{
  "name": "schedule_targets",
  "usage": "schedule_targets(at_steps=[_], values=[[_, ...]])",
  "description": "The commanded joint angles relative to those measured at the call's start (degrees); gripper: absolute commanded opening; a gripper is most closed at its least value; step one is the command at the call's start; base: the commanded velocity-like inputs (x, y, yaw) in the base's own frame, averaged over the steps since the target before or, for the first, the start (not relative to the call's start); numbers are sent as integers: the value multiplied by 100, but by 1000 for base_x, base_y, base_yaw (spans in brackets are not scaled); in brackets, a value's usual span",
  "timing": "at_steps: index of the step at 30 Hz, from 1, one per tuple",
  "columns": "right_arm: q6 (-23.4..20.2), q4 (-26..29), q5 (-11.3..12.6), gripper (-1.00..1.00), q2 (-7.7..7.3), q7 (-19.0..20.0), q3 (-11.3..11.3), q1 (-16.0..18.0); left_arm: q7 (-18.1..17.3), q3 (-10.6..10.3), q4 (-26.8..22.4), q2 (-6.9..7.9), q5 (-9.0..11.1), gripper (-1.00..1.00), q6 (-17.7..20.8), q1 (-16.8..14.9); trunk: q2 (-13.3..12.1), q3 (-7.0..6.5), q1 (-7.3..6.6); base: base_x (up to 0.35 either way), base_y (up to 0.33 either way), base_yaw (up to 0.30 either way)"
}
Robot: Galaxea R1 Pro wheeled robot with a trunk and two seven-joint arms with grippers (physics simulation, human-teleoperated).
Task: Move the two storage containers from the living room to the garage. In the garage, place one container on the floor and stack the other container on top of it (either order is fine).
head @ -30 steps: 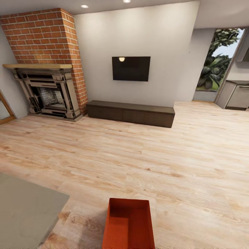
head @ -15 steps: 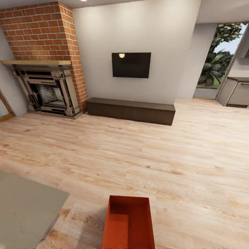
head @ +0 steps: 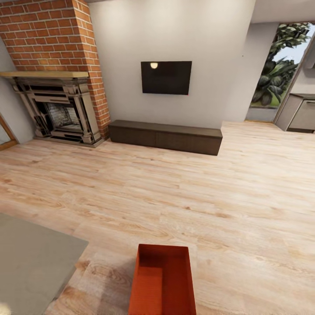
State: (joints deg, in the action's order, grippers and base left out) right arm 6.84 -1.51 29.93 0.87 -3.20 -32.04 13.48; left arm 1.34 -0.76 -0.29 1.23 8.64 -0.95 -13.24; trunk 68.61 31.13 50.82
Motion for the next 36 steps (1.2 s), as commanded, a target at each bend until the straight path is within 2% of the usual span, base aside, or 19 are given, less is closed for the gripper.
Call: schedule_targets(at_steps=[1, 18, 36], values=[[28, -16, 48, 100, 2, -5, -48, 7, 6, -12, 2, 0, 45, 100, -10, -3, 3, 14, 0, 0, 0, 0], [28, -16, 48, 100, 1, -7, -48, 6, 6, -12, 2, 0, 35, 100, -10, -3, 3, 172, 0, 0, 0, -5], [28, -16, 48, 100, 10, -11, -48, 6, 6, -11, 2, 8, 41, 100, -10, -3, 3, 322, 0, 0, 0, -125]])
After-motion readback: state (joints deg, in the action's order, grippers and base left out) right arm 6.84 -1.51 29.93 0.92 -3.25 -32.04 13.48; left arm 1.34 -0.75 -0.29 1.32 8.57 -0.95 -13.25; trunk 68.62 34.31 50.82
